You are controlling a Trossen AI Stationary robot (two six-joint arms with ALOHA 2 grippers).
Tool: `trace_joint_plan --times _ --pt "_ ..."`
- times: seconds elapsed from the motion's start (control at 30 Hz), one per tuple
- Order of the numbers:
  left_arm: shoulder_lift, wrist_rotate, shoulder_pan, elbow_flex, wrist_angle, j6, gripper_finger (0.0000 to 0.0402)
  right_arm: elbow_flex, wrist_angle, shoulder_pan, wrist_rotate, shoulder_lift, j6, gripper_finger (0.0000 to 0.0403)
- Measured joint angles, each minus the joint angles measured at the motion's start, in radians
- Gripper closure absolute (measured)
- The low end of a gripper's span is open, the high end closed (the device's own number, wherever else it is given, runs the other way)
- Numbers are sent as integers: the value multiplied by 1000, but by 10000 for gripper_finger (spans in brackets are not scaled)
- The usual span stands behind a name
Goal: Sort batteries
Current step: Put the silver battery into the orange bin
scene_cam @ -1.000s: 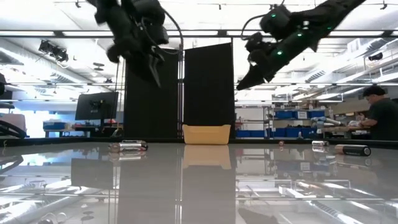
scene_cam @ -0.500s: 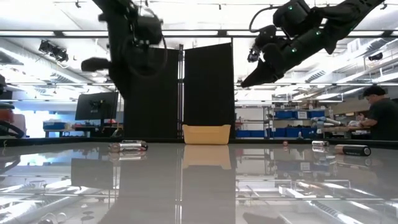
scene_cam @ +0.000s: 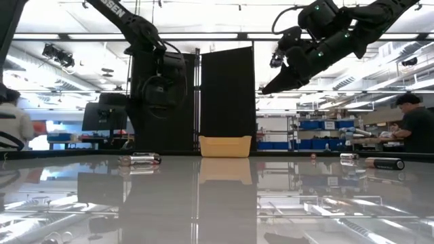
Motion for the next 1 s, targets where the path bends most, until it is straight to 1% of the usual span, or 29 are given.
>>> trace_joint_plan --times 0.13,0.3,0.47,0.57,0.77,1.0 --pt "34 -6 -14 0 0 0 360 0 -21 0 -1 0 -1 394" --pt "74 -25 -20 0 2 0 325 0 -24 0 -2 0 -4 394" --pt "85 -27 -21 0 14 -1 291 0 -27 0 -2 1 -4 394" --pt "85 -27 -21 -12 30 0 277 0 -27 0 -3 1 -4 394" --pt "85 -37 -21 -78 65 80 273 0 -28 0 -3 1 -4 394" --pt "85 -49 -21 -105 139 96 273 0 -28 0 -4 1 -7 394"
